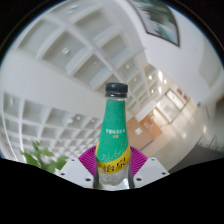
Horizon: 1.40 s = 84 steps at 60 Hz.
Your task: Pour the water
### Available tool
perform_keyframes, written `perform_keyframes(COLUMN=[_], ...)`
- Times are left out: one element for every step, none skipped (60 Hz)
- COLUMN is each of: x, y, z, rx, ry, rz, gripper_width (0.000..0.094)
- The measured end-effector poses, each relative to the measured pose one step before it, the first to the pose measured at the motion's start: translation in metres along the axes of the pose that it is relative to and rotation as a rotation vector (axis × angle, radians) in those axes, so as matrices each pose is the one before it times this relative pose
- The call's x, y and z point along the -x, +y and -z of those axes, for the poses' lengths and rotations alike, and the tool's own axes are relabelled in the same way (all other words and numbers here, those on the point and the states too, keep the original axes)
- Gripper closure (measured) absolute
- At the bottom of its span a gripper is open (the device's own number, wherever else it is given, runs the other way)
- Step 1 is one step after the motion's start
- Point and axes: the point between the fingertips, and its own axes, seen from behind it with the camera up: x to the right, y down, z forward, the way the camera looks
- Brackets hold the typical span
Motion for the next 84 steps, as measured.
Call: perform_keyframes(x=[-0.00465, -0.00779, -0.00658, -0.00771, -0.0088, -0.01448, -0.01045, 0.00076, -0.01027, -0.01026, -0.00942, -0.00941, -0.00837, -0.0217, 0.00035, -0.00762, -0.00775, -0.00833, -0.00762, -0.00733, -0.00578, -0.0042, -0.01341, 0.00538, -0.00238, -0.00253, -0.00239, 0.00297, -0.00014, 0.00016, -0.01769, 0.00627, 0.00184, 0.00284, 0.00265, 0.00166, 0.00143, 0.0013, -0.00812, 0.0052, -0.00053, -0.0053, 0.00008, 0.0002, -0.00044, -0.00784, 0.01007, 0.00128, 0.00015, 0.00057, 0.0003, 0.00031, -0.0053, 0.00165, 0.00032, -0.00029, -0.00012, 0.00054, 0.00078, 0.001, 0.00015, -0.00509, 0.00103, -0.00165, -0.00168, -0.00186, -0.00276, -0.0023, -0.00149, -0.00054, -0.00261, 0.00196, 0.00077, 0.00074, 0.00093, 0.00062, 0.00056, 0.00046, 0.00038, 0.00047, -0.00051, -0.00127, -0.00142, -0.00127], y=[-0.0075, -0.00635, -0.00527, -0.00348, -0.00193, -0.02299, 0.00043, 0.01982, 0.00351, 0.00607, 0.00723, 0.00916, 0.01103, 0.00212, 0.01718, 0.01417, 0.01532, 0.0161, 0.01703, 0.01689, 0.0167, 0.01692, 0.01451, 0.01359, 0.01499, 0.01445, 0.01317, 0.00957, 0.01057, 0.01074, 0.01598, 0.00688, 0.00848, 0.00867, 0.0081, 0.00758, 0.00772, 0.00738, 0.00562, 0.00194, -0.00256, 0.00198, -0.00011, -0.00029, 0.00131, -0.01395, 0.01365, 0.00038, 0.00189, 0.00204, -0.00159, 0.00077, -0.00169, -0.00008, 0.00388, 0.00398, 0.00316, 0.00115, -0.0002, -0.00101, -0.0014, -0.0012, -0.0023, -0.00125, -0.00125, -0.0012, -0.0011, -0.00088, -0.00066, -0.00055, -0.00057, -0.00014, 0.00066, 0.00058, 0.00067, 0.0005, 0.00022, 0.00067, 0.0001, 0.00015, 0.00022, 0.00023, 0.00017, 0.00048], z=[0.00041, 0.00066, 0.00047, 0.00025, 0.00002, 0.01217, 0.00047, -0.00736, 0.00003, -0.00063, 0.00009, -0.00108, -0.00098, 0.006, -0.00598, -0.00163, -0.00198, -0.00193, -0.00243, -0.00282, -0.00235, -0.00244, 0.00167, -0.0009, -0.0031, -0.00311, -0.00341, -0.00133, -0.00176, -0.00307, -0.01265, 0.00418, -0.00237, -0.00218, -0.0016, -0.00135, -0.00126, -0.00138, -0.01255, 0.01061, 0.00316, -0.00962, 0.00253, -0.0005, -0.00002, -0.00905, 0.01132, 0.00198, 0.00012, 0.00081, 0.00047, 0.00066, -0.00795, 0.00421, 0.00244, 0.00196, 0.00196, 0.00234, 0.00268, 0.00321, 0.00396, -0.00866, 0.01164, 0.00495, 0.00519, 0.00556, 0.00599, 0.00658, 0.00709, 0.0074, 0.00542, 0.00916, 0.00785, 0.00887, 0.00926, 0.00946, 0.00956, 0.0032, 0.01381, 0.00978, 0.00947, 0.01009, 0.00966, 0.00982], rx=[-0.0025, -0.00269, -0.00164, 0.00132, 0.00336, 0.00591, 0.00803, 0.00394, 0.00943, 0.01271, 0.0158, 0.0179, 0.0198, 0.02231, 0.02094, 0.02542, 0.02621, 0.02765, 0.02959, 0.02989, 0.02968, 0.02871, 0.03011, 0.02737, 0.02881, 0.02706, 0.0233, 0.02172, 0.02178, 0.02096, 0.02022, 0.01569, 0.01808, 0.01694, 0.01562, 0.01586, 0.01631, 0.0151, 0.01731, -0.02065, -0.03965, 0.02202, -0.00367, 0.001, 0.00731, 0.00272, 0.00503, -0.00855, 0.00232, 0.00455, -0.00701, 0.00337, 0.01228, 0.00765, 0.01787, 0.02007, 0.01811, 0.00978, 0.00455, 0.00227, 0.00203, 0.00471, 0.00287, 0.00408, 0.00261, 0.0033, 0.00339, 0.00406, 0.00487, 0.0052, 0.00609, 0.00714, 0.00781, 0.00828, 0.00774, 0.00631, 0.0041, 0.00293, 0.00281, 0.00219, 0.00133, 0.00041, -0.00005, 0.00119], ry=[0.01458, 0.01604, 0.01599, 0.0171, 0.01834, 0.01159, 0.02166, 0.02403, 0.01995, 0.01861, 0.01776, 0.01757, 0.01666, 0.01132, 0.01576, 0.01235, 0.01368, 0.01512, 0.01548, 0.01356, 0.01063, 0.0073, 0.00266, 0.00378, 0.00188, 0.00345, 0.00353, 0.0017, -0.00038, -0.00007, -0.00023, 0.00149, -0.00233, -0.00544, -0.00589, -0.00411, -0.00378, -0.00517, -0.00541, -0.00051, 0.00664, 0.0044, 0.0014, -0.00009, 0.00259, 0.00296, 0.00267, 0.00214, 0.00186, 0.00083, 0.00148, 0.00069, -0.00048, 0.00425, 0.00518, 0.00519, 0.00357, 0.0004, 0.0001, -0.00212, 0.00387, 0.00401, 0.0094, 0.00954, 0.01078, 0.01177, 0.01506, 0.01345, 0.0104, 0.00653, 0.00267, 0.00457, 0.00247, -0.00034, -0.00177, -0.00085, 0.00094, 0.00083, -0.00115, -0.001, 0.00249, 0.00641, 0.00755, 0.00645], rz=[0.0636, 0.0617, 0.058, 0.0562, 0.0542, 0.0508, 0.0505, 0.0454, 0.0457, 0.0455, 0.0435, 0.038, 0.0308, 0.0273, 0.0174, 0.0184, 0.0193, 0.0172, 0.0153, 0.0135, 0.012, 0.0089, 0.0072, -0.0026, -0.0004, 0.0011, 0.0014, -0.0009, -0.0009, 0.0008, 0.0074, 0.0025, 0.0015, -0.0006, -0.0021, -0.0018, -0.0015, -0.0011, 0.0003, 0.0039, 0.0061, 0.0034, -0.0017, -0.0034, -0.0017, 0.0012, 0.0003, 0.0011, 0.0016, 0.0016, 0.004, 0.0041, 0.0047, 0.005, 0.0046, 0.0046, 0.0024, 0.0016, 0.0006, 0.003, -0.0004, 0.0024, 0.0025, 0.0036, 0.0038, 0.0036, 0.0018, 0.0002, -0.0009, -0.0018, -0.0034, -0.0082, -0.01, -0.0101, -0.0093, -0.0102, -0.0125, -0.012, -0.0059, -0.002, -0.001, -0.0023, -0.0023, 0.0005], gripper_width=[0.0535, 0.0536, 0.0537, 0.0537, 0.0537, 0.0536, 0.0536, 0.0538, 0.0539, 0.0538, 0.0537, 0.0538, 0.0537, 0.0537, 0.0538, 0.0539, 0.054, 0.0539, 0.0538, 0.0539, 0.054, 0.0539, 0.054, 0.054, 0.054, 0.0539, 0.0538, 0.054, 0.054, 0.054, 0.0541, 0.0539, 0.054, 0.0539, 0.0538, 0.0539, 0.0539, 0.0538, 0.0527, 0.0516, 0.0533, 0.0534, 0.0534, 0.0536, 0.0534, 0.0532, 0.0527, 0.0522, 0.0484, 0.0472, 0.0439, 0.0417, 0.0402, 0.0378, 0.0352, 0.0286, 0.0232, 0.0177, 0.0123, 0.0069, 0.0093, 0.0102, 0.0091, 0.0083, 0.0079, 0.0084, 0.0084, 0.0084, 0.0084, 0.0086, 0.0082, 0.0083, 0.0084, 0.0083, 0.008, 0.0081, 0.008, 0.0081, 0.0081, 0.0083, 0.0083, 0.0081, 0.0079, 0.0082])
